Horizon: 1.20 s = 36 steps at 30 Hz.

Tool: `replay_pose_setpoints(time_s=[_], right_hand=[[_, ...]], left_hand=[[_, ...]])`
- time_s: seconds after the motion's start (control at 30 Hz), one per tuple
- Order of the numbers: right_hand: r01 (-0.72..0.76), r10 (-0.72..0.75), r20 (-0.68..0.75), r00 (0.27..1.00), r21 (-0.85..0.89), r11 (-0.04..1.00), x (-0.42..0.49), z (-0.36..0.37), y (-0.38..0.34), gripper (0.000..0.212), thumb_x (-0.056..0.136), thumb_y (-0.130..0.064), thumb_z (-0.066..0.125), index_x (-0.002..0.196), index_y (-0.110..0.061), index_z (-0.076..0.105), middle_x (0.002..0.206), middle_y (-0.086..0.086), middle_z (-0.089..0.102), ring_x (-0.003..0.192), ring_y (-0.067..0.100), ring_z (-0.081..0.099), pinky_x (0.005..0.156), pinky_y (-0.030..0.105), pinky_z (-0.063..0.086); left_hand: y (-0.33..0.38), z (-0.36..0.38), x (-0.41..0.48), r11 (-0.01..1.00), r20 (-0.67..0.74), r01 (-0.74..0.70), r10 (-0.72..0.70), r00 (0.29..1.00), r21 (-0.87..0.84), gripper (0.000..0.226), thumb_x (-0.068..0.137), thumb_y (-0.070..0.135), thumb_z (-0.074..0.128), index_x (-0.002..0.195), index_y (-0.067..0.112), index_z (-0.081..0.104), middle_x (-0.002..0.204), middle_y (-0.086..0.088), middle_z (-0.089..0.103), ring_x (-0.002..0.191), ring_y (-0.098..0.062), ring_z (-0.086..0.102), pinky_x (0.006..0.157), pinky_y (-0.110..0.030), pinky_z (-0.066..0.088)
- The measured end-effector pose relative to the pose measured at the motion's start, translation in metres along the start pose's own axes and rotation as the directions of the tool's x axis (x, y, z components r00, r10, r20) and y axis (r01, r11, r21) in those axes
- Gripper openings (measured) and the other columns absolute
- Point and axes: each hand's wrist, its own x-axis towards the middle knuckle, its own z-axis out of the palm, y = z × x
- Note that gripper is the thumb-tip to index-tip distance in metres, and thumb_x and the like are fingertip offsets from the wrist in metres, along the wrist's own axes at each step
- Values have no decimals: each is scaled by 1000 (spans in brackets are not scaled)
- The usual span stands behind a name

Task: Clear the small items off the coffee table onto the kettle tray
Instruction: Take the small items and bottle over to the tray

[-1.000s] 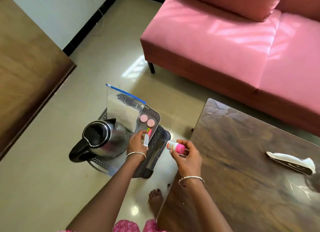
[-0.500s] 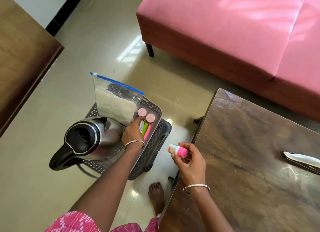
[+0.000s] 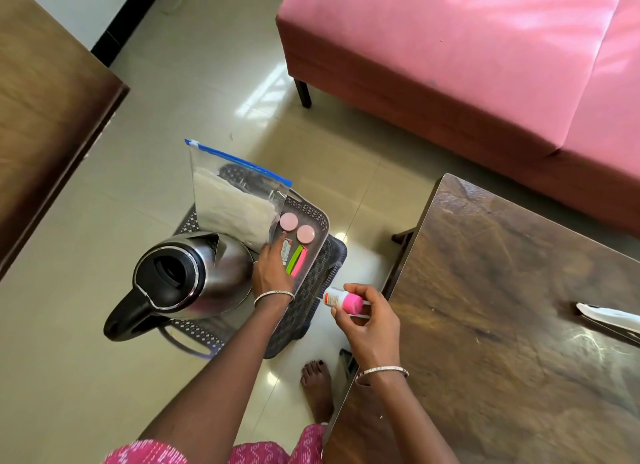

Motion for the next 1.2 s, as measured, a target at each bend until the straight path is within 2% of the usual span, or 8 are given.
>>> replay_pose_setpoints(time_s=[0.17, 0.47, 0.67, 0.77, 0.87, 1.03, 1.13, 1.2], right_hand=[[35, -35, -12, 999, -10, 999, 6, 1, 0, 32, 73, -13, 81, 97, -27, 66, 99, -10, 67, 88, 7, 64, 68, 12, 54], [36, -36, 1, 999, -42, 998, 2, 6, 6, 33, 74, -12, 81, 100, -23, 66, 101, -7, 67, 90, 8, 64, 70, 11, 54], [51, -51, 6, 999, -69, 996, 3, 10, 1, 32, 75, -13, 81, 102, -22, 66, 102, -7, 66, 93, 9, 63, 73, 18, 58], [70, -70, 5, 998, -68, 995, 6, 15, -7, 32, 74, -13, 81, 100, -22, 66, 100, -7, 65, 91, 11, 63, 73, 26, 59], [90, -89, 9, 996, -63, 994, 9, 22, -15, 31, 74, -12, 81, 100, -21, 67, 100, -6, 66, 88, 14, 64, 74, 34, 60], [130, -128, 27, 991, -79, 988, 9, 34, -22, 31, 74, -14, 80, 101, -20, 67, 99, -6, 65, 87, 14, 63, 74, 36, 60], [121, -119, 33, 992, -81, 989, 6, 36, -22, 30, 73, -12, 79, 100, -21, 68, 98, -6, 66, 87, 12, 63, 73, 33, 60], [111, -109, 32, 994, -77, 991, 3, 37, -19, 30, 73, -11, 79, 99, -22, 68, 98, -6, 67, 86, 12, 63, 71, 29, 59]], left_hand=[[2, 3, -5, 996, -66, 70, -73, 995, -47, 48, 85, -1, 57, 129, 19, 56, 118, -16, 66, 106, -37, 62, 85, -42, 49], [-4, 4, -7, 995, -47, 92, -94, 994, -46, 47, 84, 2, 61, 126, 24, 62, 111, -18, 69, 98, -38, 65, 78, -39, 52], [-16, 3, -16, 989, -30, 103, -107, 994, -106, 49, 83, -6, 52, 125, 16, 64, 106, -22, 70, 96, -41, 65, 84, -41, 52], [-21, 2, -23, 955, -33, 197, -209, 977, -221, 44, 82, -8, 48, 118, 10, 66, 103, -19, 72, 98, -37, 66, 88, -39, 53], [-21, 7, -26, 858, 80, 367, -364, 928, -360, 37, 86, -6, 51, 118, 7, 65, 105, -15, 73, 102, -32, 66, 96, -37, 51], [-17, 7, -15, 502, 319, 573, -505, 802, -648, 31, 91, -5, 49, 121, -5, 57, 109, -25, 67, 96, -35, 67, 95, -46, 53], [-11, 6, -13, 309, 402, 596, -506, 763, -741, 34, 93, -12, 42, 127, -12, 46, 81, -18, 59, 69, -26, 59, 72, -36, 54], [-8, 6, -12, 265, 414, 592, -503, 759, -761, 38, 94, -15, 38, 131, -11, 42, 73, -12, 53, 61, -17, 55, 58, -25, 50]])
